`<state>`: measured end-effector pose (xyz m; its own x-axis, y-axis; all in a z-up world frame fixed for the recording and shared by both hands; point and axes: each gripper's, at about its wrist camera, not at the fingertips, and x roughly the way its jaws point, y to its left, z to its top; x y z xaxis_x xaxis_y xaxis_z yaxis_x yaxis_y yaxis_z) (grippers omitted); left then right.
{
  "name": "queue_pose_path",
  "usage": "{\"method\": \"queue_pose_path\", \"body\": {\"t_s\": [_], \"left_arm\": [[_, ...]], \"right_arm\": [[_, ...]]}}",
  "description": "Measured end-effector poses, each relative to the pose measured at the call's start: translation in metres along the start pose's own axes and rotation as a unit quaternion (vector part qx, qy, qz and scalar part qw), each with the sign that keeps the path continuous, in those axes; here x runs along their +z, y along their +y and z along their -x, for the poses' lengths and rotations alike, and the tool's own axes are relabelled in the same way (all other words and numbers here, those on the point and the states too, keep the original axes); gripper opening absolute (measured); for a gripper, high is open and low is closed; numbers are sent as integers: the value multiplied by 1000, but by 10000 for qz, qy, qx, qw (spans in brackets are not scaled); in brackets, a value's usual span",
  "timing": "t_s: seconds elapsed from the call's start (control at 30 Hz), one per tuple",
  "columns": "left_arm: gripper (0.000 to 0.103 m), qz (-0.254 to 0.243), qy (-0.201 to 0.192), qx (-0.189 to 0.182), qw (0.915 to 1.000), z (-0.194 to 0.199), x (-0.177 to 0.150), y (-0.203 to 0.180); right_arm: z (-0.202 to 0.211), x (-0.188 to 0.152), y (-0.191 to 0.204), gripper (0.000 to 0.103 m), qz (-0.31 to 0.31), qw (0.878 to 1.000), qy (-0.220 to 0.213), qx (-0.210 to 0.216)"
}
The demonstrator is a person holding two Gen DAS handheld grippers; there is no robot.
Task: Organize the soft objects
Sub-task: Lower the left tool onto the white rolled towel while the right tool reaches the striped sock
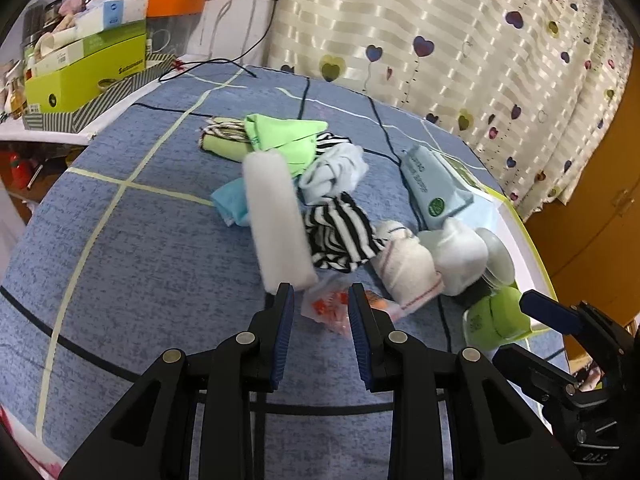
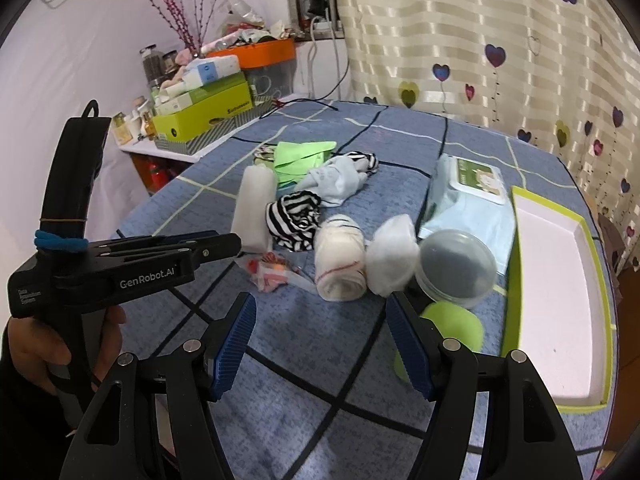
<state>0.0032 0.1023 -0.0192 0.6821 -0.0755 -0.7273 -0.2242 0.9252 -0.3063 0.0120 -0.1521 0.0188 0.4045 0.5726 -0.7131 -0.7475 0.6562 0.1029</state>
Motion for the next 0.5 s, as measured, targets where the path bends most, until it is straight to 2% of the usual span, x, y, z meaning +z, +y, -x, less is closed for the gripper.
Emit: {"method": "queue_pose_path", "body": {"t_s": [0.5], "left_arm": [[29,335,-113,42,9994,-7,14,36]], "right_arm": [[-58,41,10,68,196,9996,169,133]]}}
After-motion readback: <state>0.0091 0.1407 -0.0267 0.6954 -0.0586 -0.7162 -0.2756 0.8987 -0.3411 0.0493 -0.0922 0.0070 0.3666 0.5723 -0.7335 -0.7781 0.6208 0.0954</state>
